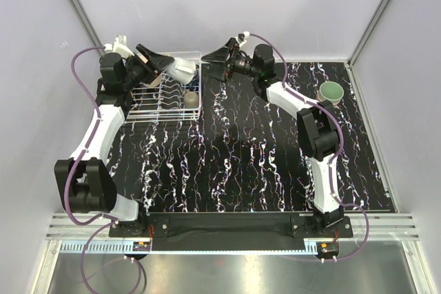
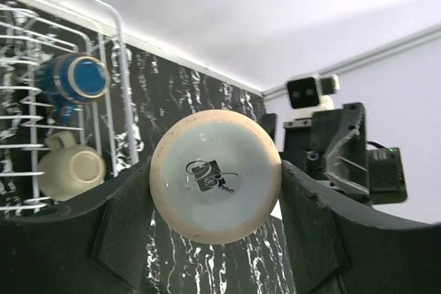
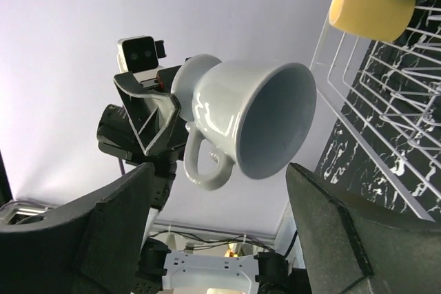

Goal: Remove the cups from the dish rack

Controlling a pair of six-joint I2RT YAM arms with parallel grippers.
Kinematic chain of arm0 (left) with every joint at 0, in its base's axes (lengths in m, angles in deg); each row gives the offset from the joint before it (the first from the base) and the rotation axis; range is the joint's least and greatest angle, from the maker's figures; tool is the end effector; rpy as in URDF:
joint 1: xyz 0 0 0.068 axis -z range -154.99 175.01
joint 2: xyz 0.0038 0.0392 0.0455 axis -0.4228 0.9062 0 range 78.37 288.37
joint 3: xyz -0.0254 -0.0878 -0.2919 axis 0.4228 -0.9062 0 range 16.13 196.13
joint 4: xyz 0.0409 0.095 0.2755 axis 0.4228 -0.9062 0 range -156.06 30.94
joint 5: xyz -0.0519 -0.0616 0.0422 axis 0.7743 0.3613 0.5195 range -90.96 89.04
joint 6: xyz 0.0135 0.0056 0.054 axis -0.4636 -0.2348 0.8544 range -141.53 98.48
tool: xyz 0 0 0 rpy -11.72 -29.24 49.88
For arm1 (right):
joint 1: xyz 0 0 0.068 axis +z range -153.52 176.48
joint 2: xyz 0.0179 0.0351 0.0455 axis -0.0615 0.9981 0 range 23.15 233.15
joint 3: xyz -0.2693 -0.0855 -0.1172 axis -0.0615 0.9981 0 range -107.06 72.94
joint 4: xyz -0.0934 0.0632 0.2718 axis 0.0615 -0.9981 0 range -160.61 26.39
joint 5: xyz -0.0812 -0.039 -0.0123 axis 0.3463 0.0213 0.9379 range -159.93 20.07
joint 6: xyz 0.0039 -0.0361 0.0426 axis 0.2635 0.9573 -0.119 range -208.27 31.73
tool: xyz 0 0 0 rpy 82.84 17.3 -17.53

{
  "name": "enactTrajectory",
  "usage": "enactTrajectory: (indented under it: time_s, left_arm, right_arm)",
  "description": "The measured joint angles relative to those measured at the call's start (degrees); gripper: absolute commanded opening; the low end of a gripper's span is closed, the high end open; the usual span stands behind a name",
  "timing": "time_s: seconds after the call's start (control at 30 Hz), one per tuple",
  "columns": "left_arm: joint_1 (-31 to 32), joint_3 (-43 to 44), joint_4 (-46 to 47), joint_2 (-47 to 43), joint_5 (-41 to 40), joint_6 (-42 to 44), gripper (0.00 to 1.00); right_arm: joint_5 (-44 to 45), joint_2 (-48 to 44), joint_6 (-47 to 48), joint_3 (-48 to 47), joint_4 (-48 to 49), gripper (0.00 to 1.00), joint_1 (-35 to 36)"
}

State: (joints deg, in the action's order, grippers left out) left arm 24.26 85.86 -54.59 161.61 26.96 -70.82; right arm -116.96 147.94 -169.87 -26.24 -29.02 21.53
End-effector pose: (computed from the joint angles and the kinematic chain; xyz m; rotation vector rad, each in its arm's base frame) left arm 0.3780 -0.0131 0.3854 -0.4120 1.7787 -1.0313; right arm 0.5020 0.2659 0.3071 0.0417 1.8596 1.9867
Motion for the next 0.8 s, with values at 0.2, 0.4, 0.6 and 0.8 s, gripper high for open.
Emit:
enactTrajectory:
  time_s: [0.2,0.4,0.6,0.8]
  left_arm:
    - [2.4,-1.1,5.0,0.0,2.3,-1.6,0.0]
    - [4.1,-3.3,9.6,0.0,4.9,-4.0,0.0]
    - [4.6,-5.9,11.5,0.0,7.1,-5.8,0.0]
    - [5.0,-5.9,11.4,0.0,9.4,-7.0,0.06]
  right_arm:
    - [0.0,1.2,-2.8,0.0,2.9,0.78,1.5]
    - [-0.1,2.0,-4.4,0.0,6.6,0.49,1.9]
    - [0.6,2.0,-7.9,1.6,14.5,0.11,1.7]
    - [0.5,1.9,-12.2,4.3,22.2,0.0,1.4]
